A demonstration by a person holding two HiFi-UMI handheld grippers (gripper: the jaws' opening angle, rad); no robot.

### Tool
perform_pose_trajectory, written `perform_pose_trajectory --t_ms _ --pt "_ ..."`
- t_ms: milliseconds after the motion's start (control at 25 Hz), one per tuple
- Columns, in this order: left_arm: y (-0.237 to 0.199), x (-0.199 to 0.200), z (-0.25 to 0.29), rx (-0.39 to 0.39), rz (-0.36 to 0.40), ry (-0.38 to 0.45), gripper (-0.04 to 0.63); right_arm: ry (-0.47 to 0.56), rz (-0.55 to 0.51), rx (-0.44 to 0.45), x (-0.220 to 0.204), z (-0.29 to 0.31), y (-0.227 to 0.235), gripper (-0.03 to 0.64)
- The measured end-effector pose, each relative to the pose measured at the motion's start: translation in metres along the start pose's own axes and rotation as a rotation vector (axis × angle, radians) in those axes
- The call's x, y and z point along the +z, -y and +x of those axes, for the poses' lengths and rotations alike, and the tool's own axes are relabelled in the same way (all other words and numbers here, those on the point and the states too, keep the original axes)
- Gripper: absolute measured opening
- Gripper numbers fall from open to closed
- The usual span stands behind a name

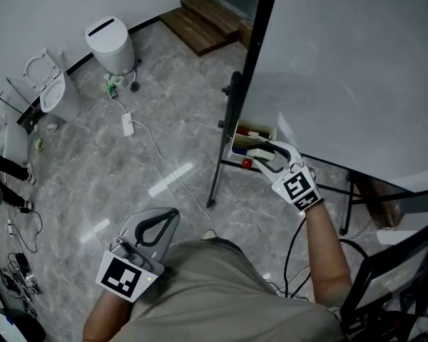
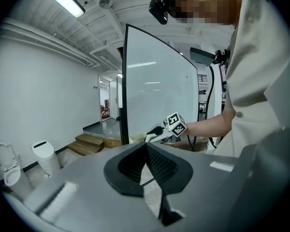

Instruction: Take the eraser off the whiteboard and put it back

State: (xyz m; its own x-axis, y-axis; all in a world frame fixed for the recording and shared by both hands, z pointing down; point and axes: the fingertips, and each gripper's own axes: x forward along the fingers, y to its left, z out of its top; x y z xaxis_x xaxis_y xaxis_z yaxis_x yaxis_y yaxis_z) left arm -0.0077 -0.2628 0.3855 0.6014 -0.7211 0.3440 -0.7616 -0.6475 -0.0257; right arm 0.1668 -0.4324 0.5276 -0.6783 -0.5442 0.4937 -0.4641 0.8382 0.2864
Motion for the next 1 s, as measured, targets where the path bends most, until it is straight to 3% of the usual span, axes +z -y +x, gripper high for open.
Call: perform_pose_trajectory --t_ms 1000 --pt "-0.008 -0.008 -0.020 0.002 -0.011 0.026 0.006 -0.032 -0.004 0.006 0.018 -0.012 0.002 0.172"
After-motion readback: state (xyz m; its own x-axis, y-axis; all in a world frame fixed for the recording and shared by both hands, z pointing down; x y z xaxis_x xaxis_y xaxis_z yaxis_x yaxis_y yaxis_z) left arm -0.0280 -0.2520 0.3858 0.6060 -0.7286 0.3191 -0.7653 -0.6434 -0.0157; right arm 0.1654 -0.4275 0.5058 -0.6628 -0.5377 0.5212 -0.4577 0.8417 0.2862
